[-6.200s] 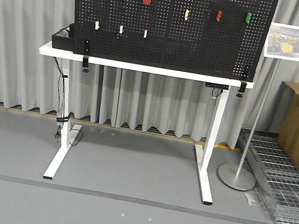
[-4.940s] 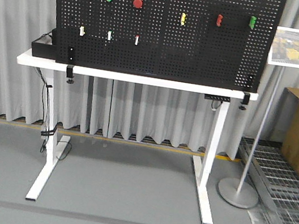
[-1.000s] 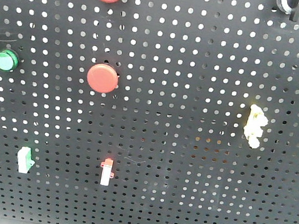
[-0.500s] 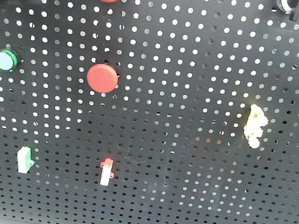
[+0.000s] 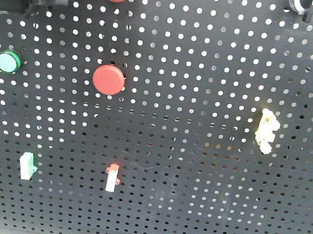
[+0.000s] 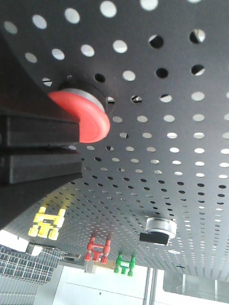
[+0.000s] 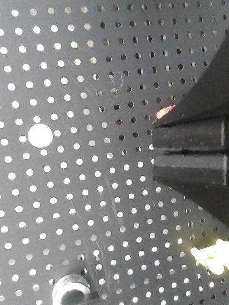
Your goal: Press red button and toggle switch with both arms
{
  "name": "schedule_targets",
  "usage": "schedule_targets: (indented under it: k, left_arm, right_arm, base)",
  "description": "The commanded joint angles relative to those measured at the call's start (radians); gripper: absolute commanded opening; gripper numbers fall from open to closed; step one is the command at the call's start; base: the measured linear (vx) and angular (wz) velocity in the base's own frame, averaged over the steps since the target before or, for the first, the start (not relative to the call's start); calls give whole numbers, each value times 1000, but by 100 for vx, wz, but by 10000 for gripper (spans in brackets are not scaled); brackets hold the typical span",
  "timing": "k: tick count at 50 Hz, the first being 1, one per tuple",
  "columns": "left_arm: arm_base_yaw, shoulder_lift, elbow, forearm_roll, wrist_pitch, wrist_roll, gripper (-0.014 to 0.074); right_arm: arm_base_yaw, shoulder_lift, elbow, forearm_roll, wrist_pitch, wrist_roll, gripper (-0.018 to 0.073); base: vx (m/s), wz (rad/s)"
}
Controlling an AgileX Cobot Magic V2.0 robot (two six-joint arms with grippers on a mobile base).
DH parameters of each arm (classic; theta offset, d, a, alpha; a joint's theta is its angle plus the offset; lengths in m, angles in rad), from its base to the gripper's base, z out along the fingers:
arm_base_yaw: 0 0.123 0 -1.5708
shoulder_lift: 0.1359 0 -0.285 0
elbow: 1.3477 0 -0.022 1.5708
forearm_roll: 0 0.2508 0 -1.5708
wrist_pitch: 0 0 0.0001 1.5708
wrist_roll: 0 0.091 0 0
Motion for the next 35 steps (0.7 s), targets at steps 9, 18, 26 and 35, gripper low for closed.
schedule_targets:
  k: [9,18,26,35]
  left_arm:
    - [3,-65,14,-2,2,96,2]
    - [3,-201,211,33,-25,100,2]
    - [3,-362,430,112,-78,102,2]
    - [3,-520,632,123,-198,102,2]
  right_arm:
    - [2,4,-34,51,-45,-17,-3]
    - [3,8,-34,239,-1,-234,-3]
    - [3,49,-55,626,44,-604,-3]
    - [3,182,-161,1097,233,-1039,-3]
  base:
    - [0,0]
    - [0,0]
    - [0,0]
    - [0,0]
